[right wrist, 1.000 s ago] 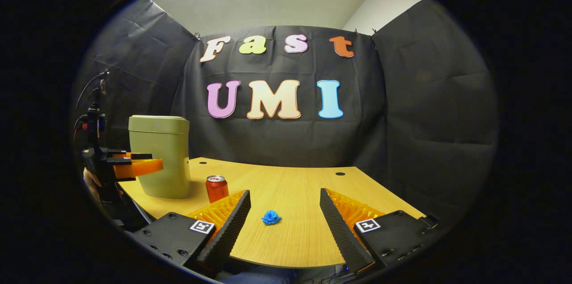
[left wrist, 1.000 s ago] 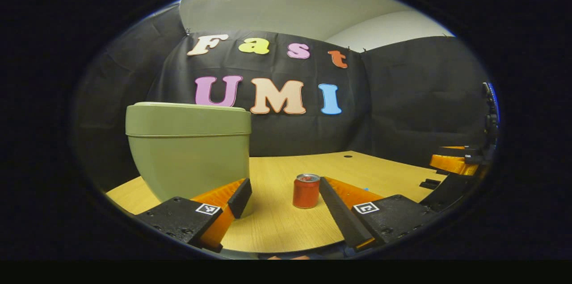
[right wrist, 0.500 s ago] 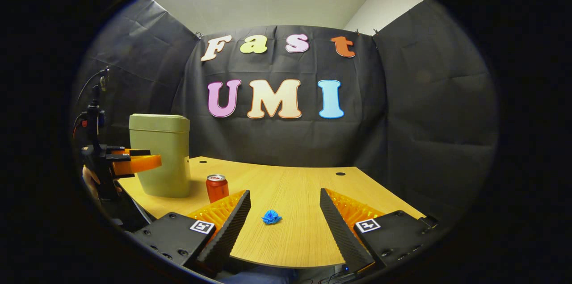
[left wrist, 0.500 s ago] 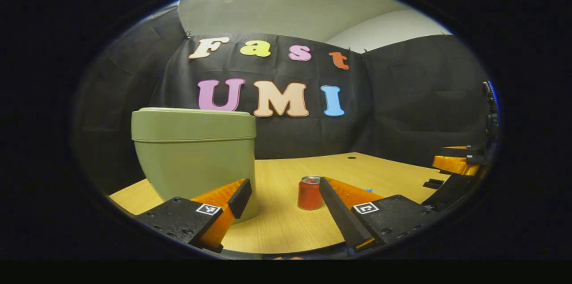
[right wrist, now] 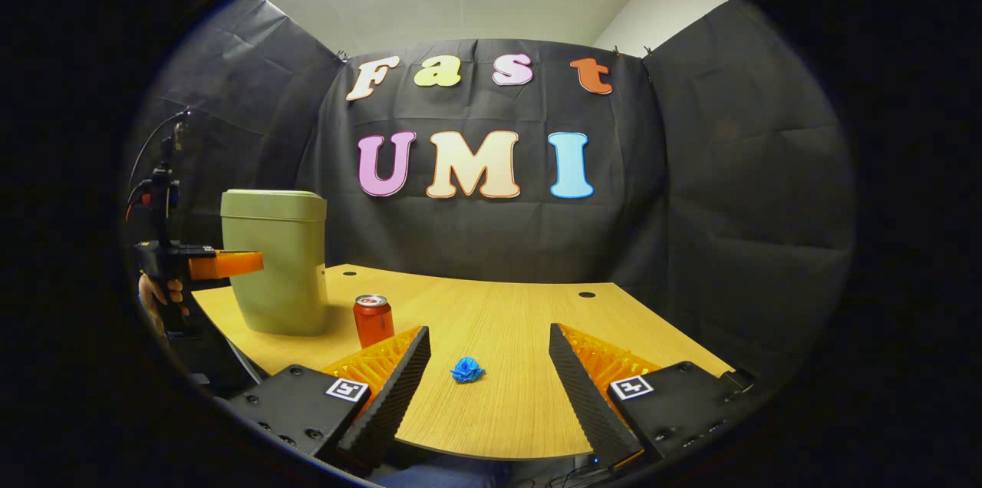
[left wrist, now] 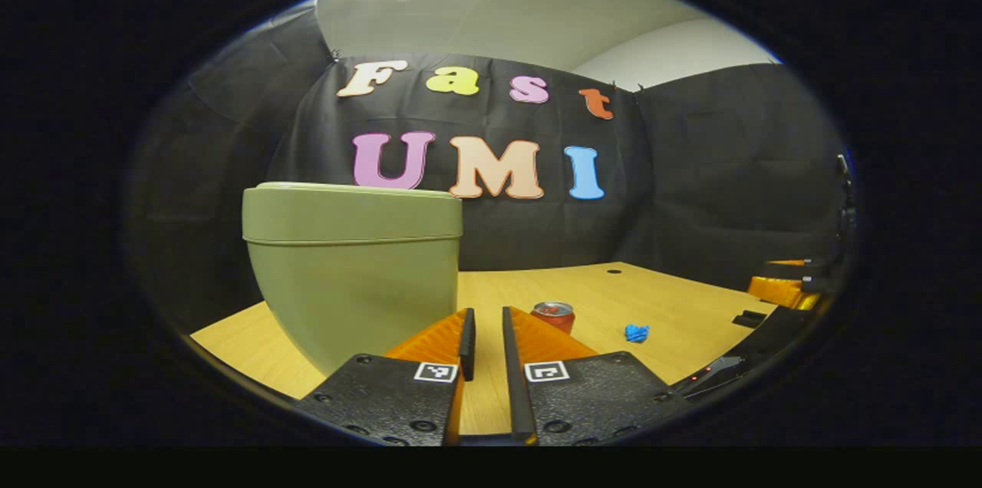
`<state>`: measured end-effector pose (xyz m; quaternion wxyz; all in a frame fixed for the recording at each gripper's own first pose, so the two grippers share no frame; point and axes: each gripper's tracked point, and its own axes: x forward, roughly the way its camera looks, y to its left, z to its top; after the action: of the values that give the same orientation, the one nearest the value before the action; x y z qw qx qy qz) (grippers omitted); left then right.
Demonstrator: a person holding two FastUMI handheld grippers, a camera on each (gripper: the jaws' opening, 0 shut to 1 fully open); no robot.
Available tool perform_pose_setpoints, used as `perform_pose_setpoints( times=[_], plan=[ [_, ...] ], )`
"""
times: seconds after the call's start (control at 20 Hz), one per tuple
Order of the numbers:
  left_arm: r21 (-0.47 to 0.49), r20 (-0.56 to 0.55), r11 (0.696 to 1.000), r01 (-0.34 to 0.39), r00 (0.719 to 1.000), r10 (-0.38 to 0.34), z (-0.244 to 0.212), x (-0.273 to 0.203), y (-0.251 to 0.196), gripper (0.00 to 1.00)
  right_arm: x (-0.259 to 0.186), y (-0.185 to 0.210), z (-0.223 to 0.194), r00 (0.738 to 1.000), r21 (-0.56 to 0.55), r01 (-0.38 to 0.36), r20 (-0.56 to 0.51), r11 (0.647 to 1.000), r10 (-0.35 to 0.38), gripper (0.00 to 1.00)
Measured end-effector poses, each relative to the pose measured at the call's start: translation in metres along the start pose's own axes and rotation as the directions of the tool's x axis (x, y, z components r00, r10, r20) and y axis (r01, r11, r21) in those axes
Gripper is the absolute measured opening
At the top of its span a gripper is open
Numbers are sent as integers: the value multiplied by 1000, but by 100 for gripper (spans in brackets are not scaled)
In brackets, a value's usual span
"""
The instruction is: Press the lid of the desktop garbage bin to open it, pick up the crumpled paper on the desktop and throw it into the bin, then pick up the pop can on the desktop and drop it into the bin, and finally close the garbage bin lid.
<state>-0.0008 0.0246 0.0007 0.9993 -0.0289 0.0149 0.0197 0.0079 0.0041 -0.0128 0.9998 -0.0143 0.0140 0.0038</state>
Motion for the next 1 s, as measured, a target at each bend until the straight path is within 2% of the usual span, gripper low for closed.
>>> perform_pose_setpoints(
  times=[0.15,0.2,0.35,0.55,0.75,1.0],
  plan=[
    [21,-5,1000,-17,1000,17,13,-1,10,2,2,0,-3,1000,-16,1,-5,1000,-1,98],
    [33,3,999,-14,1000,14,21,-1,10,1,3,1,-4,1000,-16,-2,-8,1000,2,100],
    [39,16,999,-5,1000,4,47,2,12,0,6,3,-9,1000,-18,-8,-22,1000,8,100],
    [73,44,997,-28,999,25,86,5,24,0,7,5,-13,999,-29,-17,-32,999,16,98],
    [71,73,994,-82,994,77,125,21,50,0,8,7,-14,999,-22,-27,-36,999,26,100],
    [82,46,979,-185,982,181,131,36,96,0,9,3,-12,999,-18,-20,-31,1000,19,98]
  ],
)
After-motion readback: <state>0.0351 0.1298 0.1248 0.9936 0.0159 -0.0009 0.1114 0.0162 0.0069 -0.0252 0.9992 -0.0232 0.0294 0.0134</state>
